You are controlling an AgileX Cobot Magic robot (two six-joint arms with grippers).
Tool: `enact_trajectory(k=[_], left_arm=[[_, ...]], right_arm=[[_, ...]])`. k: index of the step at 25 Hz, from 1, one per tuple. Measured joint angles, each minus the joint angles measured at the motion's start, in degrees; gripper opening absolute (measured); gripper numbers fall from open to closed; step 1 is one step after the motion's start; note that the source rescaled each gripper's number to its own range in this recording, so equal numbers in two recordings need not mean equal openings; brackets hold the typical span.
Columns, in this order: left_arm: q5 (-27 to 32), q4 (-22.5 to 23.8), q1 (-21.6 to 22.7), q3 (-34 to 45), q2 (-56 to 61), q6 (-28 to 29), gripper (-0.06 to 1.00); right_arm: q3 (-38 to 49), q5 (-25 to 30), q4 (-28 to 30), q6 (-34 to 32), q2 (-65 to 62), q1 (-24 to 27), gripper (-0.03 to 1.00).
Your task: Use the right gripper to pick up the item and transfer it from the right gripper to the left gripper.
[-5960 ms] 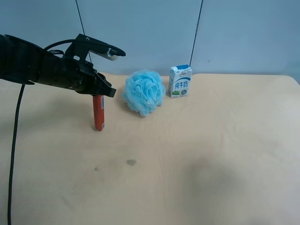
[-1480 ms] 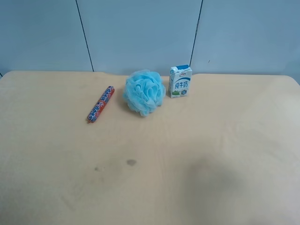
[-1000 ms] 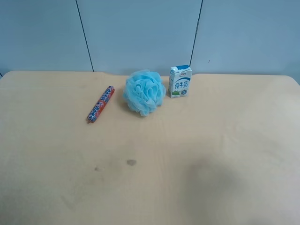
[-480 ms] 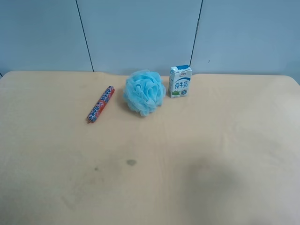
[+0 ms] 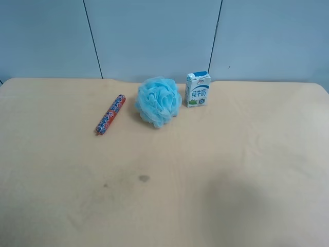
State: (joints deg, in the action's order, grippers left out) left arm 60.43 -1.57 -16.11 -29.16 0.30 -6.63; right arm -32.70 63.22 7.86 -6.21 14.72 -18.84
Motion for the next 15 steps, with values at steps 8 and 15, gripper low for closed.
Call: enact_trajectory(k=[8, 15], left_arm=[[0.0, 0.0, 8.8, 0.0, 0.0, 0.0, 0.67], [0.0, 0.0, 9.2, 0.0, 0.0, 0.0, 0.67]], right_arm=[[0.0, 0.0, 0.1, 0.0, -10.0, 15.3, 0.63], [0.1, 0.1, 0.1, 0.0, -14.7, 21.7, 0.63]])
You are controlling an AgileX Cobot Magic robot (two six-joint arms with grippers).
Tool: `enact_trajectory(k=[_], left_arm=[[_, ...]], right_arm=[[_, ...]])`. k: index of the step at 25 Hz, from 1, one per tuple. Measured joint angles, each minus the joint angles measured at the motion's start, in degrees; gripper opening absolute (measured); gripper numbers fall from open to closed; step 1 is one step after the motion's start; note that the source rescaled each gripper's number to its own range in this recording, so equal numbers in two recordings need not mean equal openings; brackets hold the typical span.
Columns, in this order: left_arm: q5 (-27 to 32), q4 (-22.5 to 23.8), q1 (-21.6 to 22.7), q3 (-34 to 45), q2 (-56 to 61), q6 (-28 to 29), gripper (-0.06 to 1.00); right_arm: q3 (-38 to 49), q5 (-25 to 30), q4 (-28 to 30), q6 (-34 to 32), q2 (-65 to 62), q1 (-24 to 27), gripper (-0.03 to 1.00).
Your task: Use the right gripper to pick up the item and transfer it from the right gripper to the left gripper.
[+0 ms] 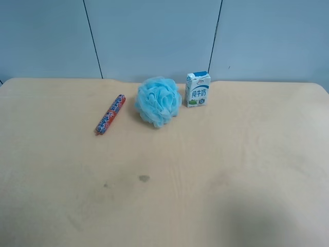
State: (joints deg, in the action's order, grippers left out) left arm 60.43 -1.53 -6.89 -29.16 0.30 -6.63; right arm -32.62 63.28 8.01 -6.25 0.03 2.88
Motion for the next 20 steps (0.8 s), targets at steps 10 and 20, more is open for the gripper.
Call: enact_trajectory(k=[10, 20], left_arm=[[0.0, 0.0, 0.0, 0.0, 0.0, 0.1, 0.67], [0.0, 0.0, 0.0, 0.0, 0.0, 0.0, 0.67]], right_arm=[[0.0, 0.0, 0.0, 0.0, -0.2, -1.0, 0.63], [0.0, 0.0, 0.0, 0.0, -0.2, -1.0, 0.63]])
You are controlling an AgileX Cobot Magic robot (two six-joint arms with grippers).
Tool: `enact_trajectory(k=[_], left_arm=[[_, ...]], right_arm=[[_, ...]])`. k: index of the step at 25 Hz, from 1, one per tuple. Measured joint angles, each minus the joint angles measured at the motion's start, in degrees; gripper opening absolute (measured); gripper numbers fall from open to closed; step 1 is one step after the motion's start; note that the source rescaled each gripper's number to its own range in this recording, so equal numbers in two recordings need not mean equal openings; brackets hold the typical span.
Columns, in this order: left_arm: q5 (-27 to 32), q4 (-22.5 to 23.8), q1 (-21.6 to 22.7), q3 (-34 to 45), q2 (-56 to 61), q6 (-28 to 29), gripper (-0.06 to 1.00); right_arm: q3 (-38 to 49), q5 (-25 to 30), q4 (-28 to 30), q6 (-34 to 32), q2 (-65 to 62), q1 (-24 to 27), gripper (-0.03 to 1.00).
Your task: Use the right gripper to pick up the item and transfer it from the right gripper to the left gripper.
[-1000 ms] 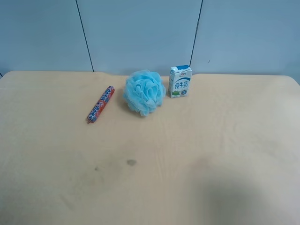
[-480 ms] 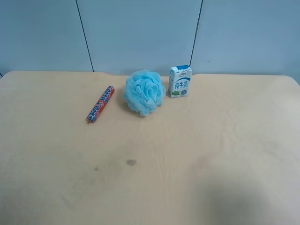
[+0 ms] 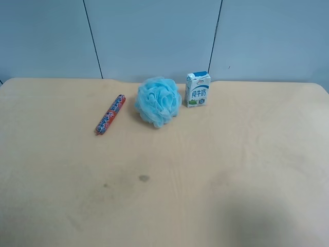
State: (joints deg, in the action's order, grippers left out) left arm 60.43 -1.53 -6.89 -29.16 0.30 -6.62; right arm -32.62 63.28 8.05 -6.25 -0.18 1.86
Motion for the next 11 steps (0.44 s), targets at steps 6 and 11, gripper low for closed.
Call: enact_trajectory(k=[6, 11], left_arm=[[0.0, 0.0, 0.0, 0.0, 0.0, 0.0, 0.67], [0.0, 0.0, 0.0, 0.0, 0.0, 0.1, 0.67]], right_arm=[[0.0, 0.0, 0.0, 0.0, 0.0, 0.0, 0.63], [0.0, 0.0, 0.0, 0.0, 0.0, 0.0, 0.63]])
